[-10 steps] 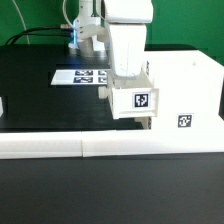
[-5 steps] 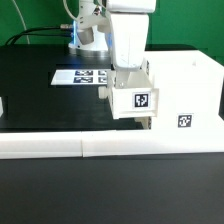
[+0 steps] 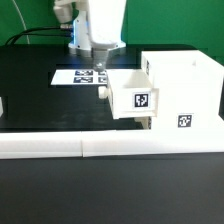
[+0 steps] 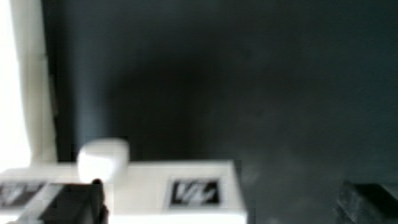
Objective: Assemble drawer
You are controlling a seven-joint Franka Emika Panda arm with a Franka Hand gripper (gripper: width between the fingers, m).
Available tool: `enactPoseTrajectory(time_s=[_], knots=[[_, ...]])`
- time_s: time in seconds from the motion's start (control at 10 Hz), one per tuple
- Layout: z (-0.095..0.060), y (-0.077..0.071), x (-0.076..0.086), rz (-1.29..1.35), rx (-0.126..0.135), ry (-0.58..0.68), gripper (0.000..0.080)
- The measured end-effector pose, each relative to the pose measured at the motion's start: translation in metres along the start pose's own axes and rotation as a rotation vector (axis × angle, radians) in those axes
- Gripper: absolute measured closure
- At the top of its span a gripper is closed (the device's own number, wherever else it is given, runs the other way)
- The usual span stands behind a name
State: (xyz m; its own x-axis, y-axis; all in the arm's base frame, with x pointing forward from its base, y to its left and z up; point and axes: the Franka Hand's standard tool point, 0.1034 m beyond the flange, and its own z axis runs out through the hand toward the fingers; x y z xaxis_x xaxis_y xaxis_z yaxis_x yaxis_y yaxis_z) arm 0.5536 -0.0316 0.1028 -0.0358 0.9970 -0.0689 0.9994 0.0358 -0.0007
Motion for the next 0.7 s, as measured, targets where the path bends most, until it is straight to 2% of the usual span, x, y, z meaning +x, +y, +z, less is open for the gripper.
enactPoseTrajectory(time_s=[0.1, 0.3, 0.4, 0.5, 0.7], knots=[[0.002, -0.005, -0.014, 0.006, -0.01, 0.002, 0.0151], [0.004, -0.005, -0.017, 0.005, -0.009, 0.008, 0.0151], [0.006, -0.007, -0.024, -0.003, -0.006, 0.039, 0.0151], [0.016, -0.007, -0.037, -0.009, 0.004, 0.098, 0.0151], [0.029, -0.002, -0.044, 0.0, 0.021, 0.152, 0.0151]])
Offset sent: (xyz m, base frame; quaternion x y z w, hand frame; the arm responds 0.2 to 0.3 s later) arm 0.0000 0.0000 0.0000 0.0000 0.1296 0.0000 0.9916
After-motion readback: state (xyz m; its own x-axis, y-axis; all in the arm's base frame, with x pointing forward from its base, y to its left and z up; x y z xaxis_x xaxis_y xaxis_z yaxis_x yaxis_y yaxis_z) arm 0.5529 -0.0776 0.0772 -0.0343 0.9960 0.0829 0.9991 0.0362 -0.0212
